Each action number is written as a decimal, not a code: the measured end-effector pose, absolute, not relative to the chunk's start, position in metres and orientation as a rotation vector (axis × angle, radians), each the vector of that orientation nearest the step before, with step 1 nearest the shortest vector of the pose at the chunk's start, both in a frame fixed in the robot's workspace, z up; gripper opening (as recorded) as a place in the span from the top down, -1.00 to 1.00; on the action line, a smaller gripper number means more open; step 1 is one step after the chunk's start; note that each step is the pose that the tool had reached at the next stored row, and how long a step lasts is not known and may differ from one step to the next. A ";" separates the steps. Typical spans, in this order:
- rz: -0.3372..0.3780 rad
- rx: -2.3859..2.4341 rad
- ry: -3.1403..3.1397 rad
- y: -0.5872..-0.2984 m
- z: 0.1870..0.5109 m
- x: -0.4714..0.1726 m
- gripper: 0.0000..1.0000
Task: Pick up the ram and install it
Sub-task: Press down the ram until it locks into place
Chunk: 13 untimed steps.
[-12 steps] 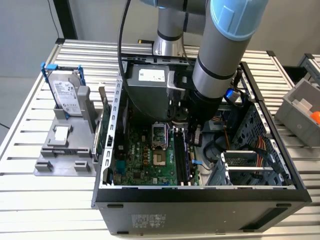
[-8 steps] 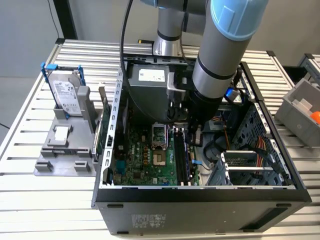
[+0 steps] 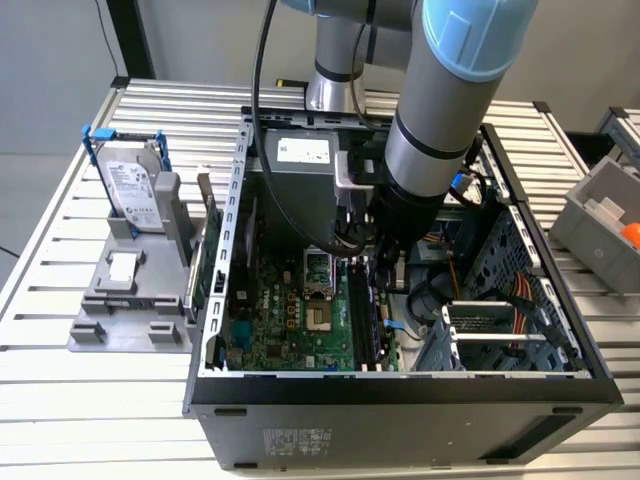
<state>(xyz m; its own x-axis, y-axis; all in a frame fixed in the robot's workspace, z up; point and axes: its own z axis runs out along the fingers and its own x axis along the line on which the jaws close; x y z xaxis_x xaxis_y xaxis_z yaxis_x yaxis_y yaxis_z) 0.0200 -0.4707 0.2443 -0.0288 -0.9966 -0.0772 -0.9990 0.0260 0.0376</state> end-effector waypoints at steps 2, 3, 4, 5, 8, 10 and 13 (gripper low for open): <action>0.126 -2.169 2.229 -0.471 0.244 0.020 1.00; 0.126 -2.169 2.229 -0.471 0.244 0.020 1.00; 0.126 -2.169 2.229 -0.471 0.244 0.020 1.00; 0.126 -2.169 2.229 -0.471 0.244 0.020 1.00; 0.126 -2.169 2.228 -0.471 0.244 0.020 1.00; 0.126 -2.169 2.228 -0.471 0.244 0.020 1.00; 0.126 -2.169 2.228 -0.471 0.242 0.020 1.00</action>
<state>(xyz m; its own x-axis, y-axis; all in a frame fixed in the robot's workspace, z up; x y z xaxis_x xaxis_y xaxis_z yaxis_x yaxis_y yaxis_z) 0.0200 -0.4706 0.2423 -0.0282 -0.9966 -0.0773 -0.9990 0.0254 0.0376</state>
